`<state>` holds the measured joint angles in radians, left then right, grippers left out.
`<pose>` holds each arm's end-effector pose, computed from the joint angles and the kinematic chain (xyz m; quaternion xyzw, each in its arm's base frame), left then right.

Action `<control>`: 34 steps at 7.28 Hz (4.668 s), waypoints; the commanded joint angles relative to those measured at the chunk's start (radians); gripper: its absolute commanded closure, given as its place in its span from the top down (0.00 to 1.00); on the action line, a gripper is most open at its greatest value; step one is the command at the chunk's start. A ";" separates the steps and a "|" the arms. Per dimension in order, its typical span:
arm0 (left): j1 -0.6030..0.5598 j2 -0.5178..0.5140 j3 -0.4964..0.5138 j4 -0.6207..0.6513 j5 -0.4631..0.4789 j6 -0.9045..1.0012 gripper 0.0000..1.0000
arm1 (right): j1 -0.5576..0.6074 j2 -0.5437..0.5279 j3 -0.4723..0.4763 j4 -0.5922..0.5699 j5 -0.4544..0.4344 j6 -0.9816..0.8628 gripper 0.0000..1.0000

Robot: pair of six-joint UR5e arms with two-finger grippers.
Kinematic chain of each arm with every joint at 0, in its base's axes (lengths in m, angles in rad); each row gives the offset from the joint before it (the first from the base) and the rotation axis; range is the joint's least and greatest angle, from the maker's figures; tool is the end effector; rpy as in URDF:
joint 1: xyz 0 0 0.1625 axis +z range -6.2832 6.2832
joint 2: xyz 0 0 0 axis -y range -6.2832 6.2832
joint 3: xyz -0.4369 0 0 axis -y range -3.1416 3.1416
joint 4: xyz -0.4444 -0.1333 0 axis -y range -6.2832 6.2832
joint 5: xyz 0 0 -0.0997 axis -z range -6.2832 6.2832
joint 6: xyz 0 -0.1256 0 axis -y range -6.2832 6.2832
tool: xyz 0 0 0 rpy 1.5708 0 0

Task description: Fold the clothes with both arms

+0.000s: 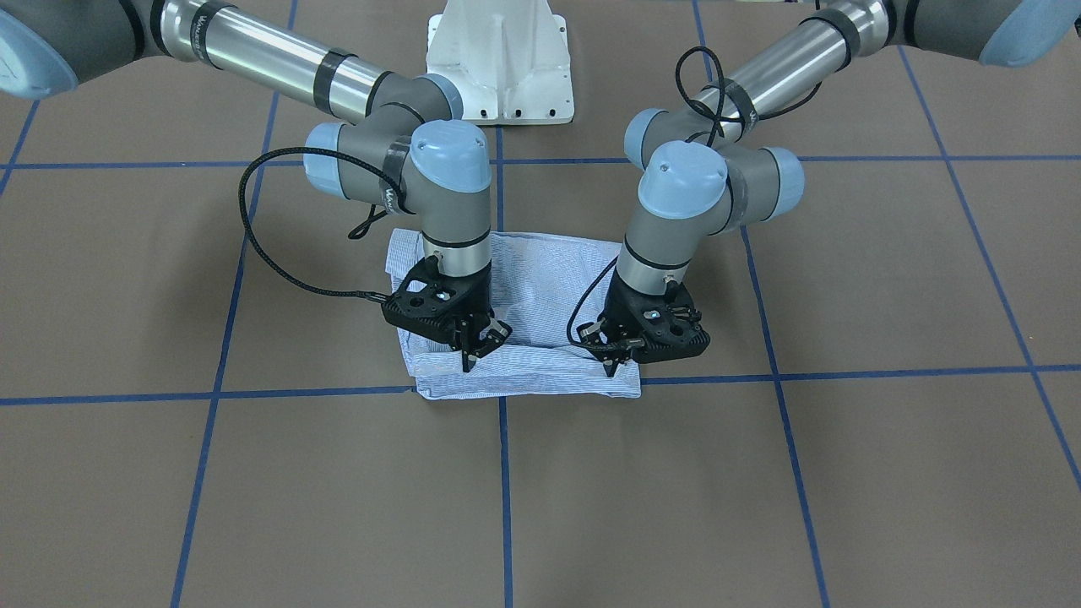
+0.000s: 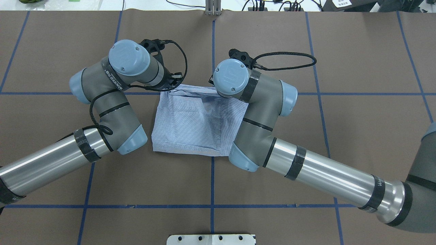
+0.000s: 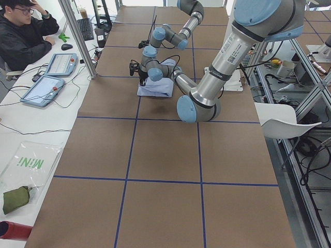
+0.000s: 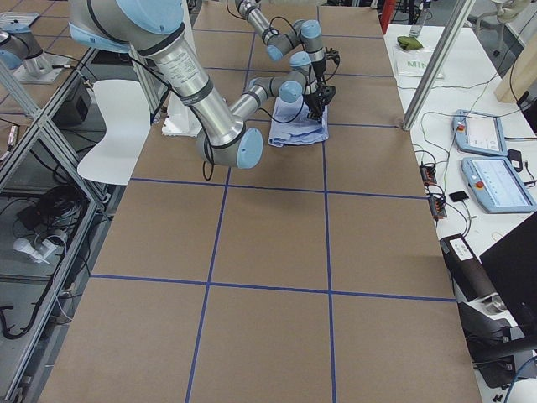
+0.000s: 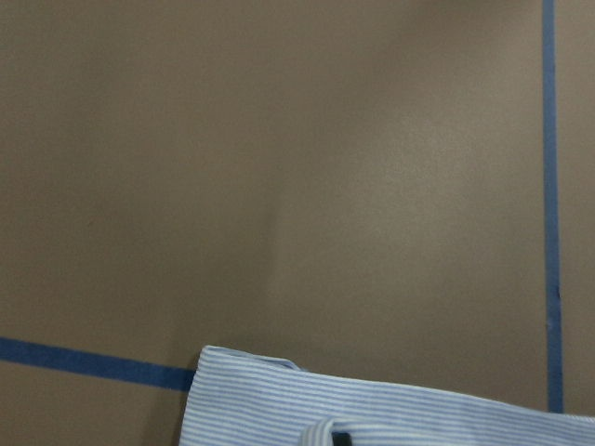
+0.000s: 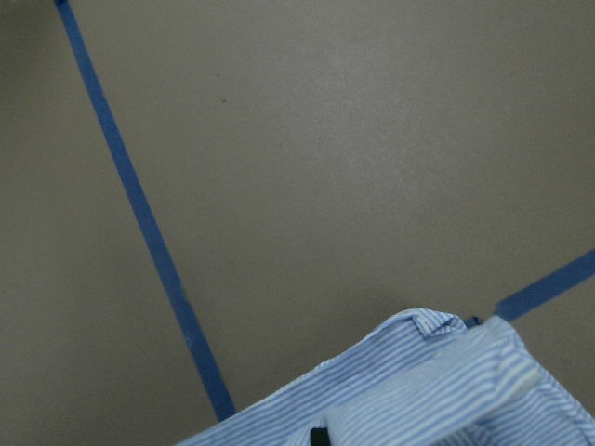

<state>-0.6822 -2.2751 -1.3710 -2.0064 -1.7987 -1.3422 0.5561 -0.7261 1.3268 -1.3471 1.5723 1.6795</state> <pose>0.5777 -0.6045 0.2723 0.1069 0.4487 -0.1490 0.8747 -0.6544 -0.5634 0.2135 0.0882 -0.3908 0.2987 0.8662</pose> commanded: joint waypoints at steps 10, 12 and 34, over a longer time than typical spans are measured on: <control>-0.506 0.450 -0.241 0.008 -0.407 1.121 1.00 | 0.624 -0.373 0.144 -0.027 0.668 -1.087 1.00; -0.661 0.590 -0.246 0.005 -0.490 1.321 1.00 | 0.779 -0.504 0.137 -0.046 0.742 -1.411 1.00; -0.970 0.806 -0.459 0.462 -0.642 1.480 1.00 | 0.961 -0.905 0.370 -0.181 0.750 -1.640 1.00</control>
<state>-1.6531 -1.4701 -1.8307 -1.5352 -2.4412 0.1380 1.5171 -1.6305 1.6963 -1.5278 2.3222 0.0399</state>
